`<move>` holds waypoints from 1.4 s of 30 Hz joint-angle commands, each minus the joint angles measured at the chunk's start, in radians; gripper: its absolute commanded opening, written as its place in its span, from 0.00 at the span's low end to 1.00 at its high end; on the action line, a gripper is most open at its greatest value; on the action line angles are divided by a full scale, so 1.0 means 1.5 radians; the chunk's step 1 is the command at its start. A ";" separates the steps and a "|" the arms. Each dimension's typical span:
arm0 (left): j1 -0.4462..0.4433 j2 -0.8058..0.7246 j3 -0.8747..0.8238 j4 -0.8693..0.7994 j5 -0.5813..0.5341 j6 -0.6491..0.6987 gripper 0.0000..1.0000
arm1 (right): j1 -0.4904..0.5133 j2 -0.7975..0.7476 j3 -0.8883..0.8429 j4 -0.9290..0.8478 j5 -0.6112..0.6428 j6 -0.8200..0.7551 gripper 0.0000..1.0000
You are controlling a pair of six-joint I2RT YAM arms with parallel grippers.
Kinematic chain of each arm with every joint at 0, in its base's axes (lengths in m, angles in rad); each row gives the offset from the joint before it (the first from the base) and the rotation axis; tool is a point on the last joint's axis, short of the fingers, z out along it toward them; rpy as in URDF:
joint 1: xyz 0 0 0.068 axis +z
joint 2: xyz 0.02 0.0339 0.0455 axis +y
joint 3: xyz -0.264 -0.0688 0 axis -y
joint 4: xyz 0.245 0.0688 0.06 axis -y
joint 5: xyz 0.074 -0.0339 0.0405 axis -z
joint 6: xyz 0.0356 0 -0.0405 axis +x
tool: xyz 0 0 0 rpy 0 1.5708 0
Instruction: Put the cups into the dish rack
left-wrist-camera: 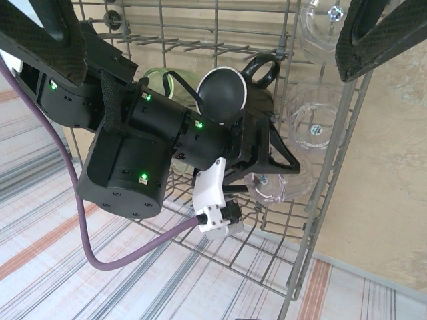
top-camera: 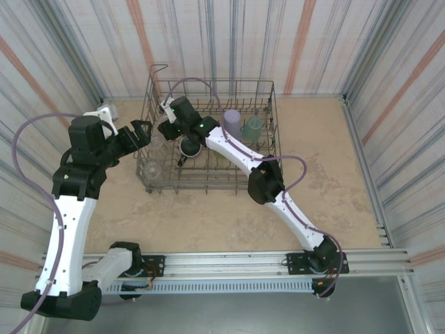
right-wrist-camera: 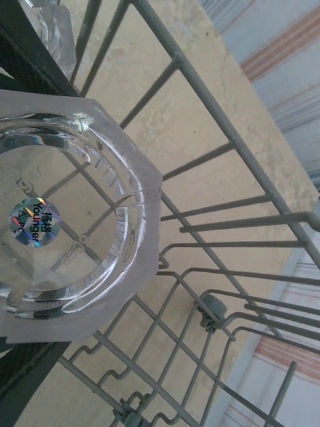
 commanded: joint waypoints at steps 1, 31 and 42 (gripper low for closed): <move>0.004 -0.007 -0.007 -0.010 0.010 0.013 0.99 | 0.005 -0.003 0.022 -0.065 0.013 -0.019 0.40; 0.010 0.012 -0.022 0.005 0.028 0.011 0.99 | -0.014 -0.025 0.020 -0.061 -0.052 0.130 0.84; 0.010 0.013 -0.019 0.007 0.032 0.009 0.99 | -0.034 -0.054 0.021 -0.096 -0.049 0.194 0.86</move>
